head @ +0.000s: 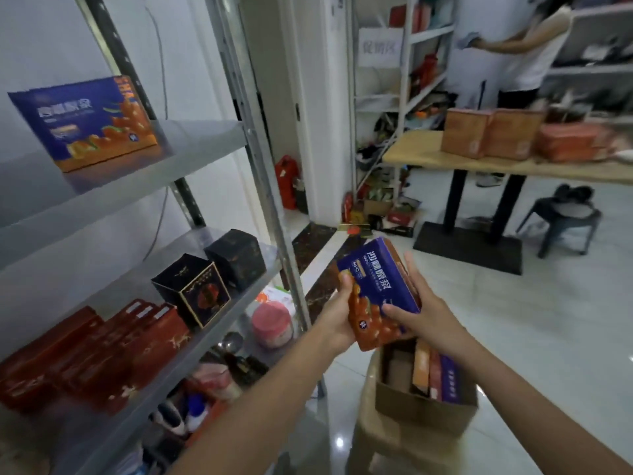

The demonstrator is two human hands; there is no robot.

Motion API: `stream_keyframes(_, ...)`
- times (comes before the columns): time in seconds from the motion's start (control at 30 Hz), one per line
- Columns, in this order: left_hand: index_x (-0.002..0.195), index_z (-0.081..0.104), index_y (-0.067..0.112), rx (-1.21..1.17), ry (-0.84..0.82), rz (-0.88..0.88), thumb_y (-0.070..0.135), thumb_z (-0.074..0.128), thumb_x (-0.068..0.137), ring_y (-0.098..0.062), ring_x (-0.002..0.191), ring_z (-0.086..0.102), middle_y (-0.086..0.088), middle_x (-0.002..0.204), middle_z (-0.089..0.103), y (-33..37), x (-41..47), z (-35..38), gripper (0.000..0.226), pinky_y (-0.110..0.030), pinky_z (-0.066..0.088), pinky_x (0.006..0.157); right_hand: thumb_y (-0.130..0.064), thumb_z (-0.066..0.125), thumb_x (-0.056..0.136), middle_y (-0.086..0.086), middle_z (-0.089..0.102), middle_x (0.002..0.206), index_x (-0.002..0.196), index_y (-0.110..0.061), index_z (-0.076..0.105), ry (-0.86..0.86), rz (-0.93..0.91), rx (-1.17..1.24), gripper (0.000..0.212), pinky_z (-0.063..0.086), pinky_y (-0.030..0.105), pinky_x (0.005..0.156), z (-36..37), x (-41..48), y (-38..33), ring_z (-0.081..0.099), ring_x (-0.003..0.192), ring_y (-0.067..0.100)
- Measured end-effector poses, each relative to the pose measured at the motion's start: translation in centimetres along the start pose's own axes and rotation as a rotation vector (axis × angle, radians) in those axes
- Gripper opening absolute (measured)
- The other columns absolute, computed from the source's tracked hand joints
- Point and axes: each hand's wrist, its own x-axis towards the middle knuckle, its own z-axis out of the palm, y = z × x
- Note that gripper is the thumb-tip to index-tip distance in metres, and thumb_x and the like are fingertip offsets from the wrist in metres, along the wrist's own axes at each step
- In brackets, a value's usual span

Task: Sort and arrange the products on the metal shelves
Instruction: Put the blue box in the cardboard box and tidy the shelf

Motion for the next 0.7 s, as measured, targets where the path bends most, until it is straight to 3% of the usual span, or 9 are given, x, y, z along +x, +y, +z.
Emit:
stream_keyframes(0.07, 0.136, 0.051, 0.021, 0.199, -0.001, -0.095, 0.062, 0.03, 0.096, -0.025, 0.117, 0.059, -0.01, 0.133, 0.06, -2.2, 1.3, 1.2, 0.061, -0.045, 0.045, 0.099, -0.044, 0.069, 0.077, -0.014, 0.053, 0.128, 0.151, -0.039, 0.016, 0.175, 0.113, 0.074, 0.091, 0.05, 0.009, 0.058, 0.0, -1.7, 3.2, 0.058, 0.095, -0.002)
stream_keyframes(0.13, 0.139, 0.045, 0.024, 0.643, 0.093, -0.142, 0.065, 0.02, 0.097, -0.027, 0.135, 0.042, -0.009, 0.151, 0.041, -4.3, 2.6, 1.7, 0.064, -0.047, 0.033, 0.11, -0.031, 0.07, 0.087, 0.0, 0.055, 0.136, 0.152, -0.031, 0.023, 0.336, 0.264, 0.048, 0.08, 0.056, 0.02, 0.072, 0.0, -3.1, 7.0, 0.061, 0.103, 0.009)
stream_keyframes(0.2, 0.155, 0.014, 0.021, 1.13, 0.21, -0.113, 0.065, 0.016, 0.097, -0.028, 0.15, 0.01, -0.007, 0.164, 0.008, -6.7, 4.5, 0.1, 0.074, -0.047, 0.014, 0.119, -0.027, 0.067, 0.092, 0.009, 0.055, 0.139, 0.155, -0.025, 0.019, 0.418, 0.422, -0.077, 0.079, 0.052, 0.037, 0.089, -0.2, -4.1, 10.5, 0.06, 0.115, 0.027)
stream_keyframes(0.27, 0.155, -0.009, 0.021, 1.536, 0.277, 0.051, 0.064, 0.016, 0.097, -0.026, 0.15, -0.011, -0.006, 0.163, -0.014, -8.8, 6.2, -3.1, 0.076, -0.044, -0.001, 0.12, -0.028, 0.064, 0.094, 0.013, 0.057, 0.138, 0.155, -0.019, 0.016, 0.454, 0.529, -0.207, 0.078, 0.047, 0.033, 0.087, -0.4, -4.6, 13.6, 0.059, 0.117, 0.031)
stream_keyframes(0.37, 0.149, -0.022, 0.02, 2.058, 0.23, 0.349, 0.062, 0.014, 0.097, -0.029, 0.143, -0.028, -0.007, 0.158, -0.028, -10.5, 8.2, -6.9, 0.076, -0.045, -0.015, 0.116, -0.029, 0.062, 0.095, 0.013, 0.059, 0.134, 0.155, -0.016, 0.015, 0.473, 0.588, -0.313, 0.078, 0.044, 0.029, 0.08, -0.5, -3.8, 16.8, 0.06, 0.114, 0.031)
stream_keyframes(0.47, 0.148, -0.025, 0.019, 2.197, 0.085, 0.397, 0.061, 0.017, 0.098, -0.028, 0.135, -0.037, -0.005, 0.153, -0.035, -11.6, 10.3, -7.7, 0.077, -0.045, -0.022, 0.111, -0.035, 0.059, 0.096, 0.014, 0.057, 0.131, 0.156, -0.022, 0.009, 0.474, 0.578, -0.398, 0.079, 0.05, 0.036, 0.086, -0.3, -1.5, 18.7, 0.059, 0.114, 0.029)
stream_keyframes(0.7, 0.149, -0.025, 0.017, 2.133, 0.219, 0.338, 0.055, 0.015, 0.102, -0.025, 0.137, -0.035, -0.005, 0.154, -0.034, -15.2, 19.2, -7.1, 0.073, -0.044, -0.014, 0.117, -0.047, 0.054, 0.095, 0.002, 0.048, 0.142, 0.155, -0.032, -0.001, 0.336, 0.489, -0.599, 0.083, 0.05, 0.033, 0.088, 1.7, 6.4, 25.5, 0.055, 0.12, 0.02)
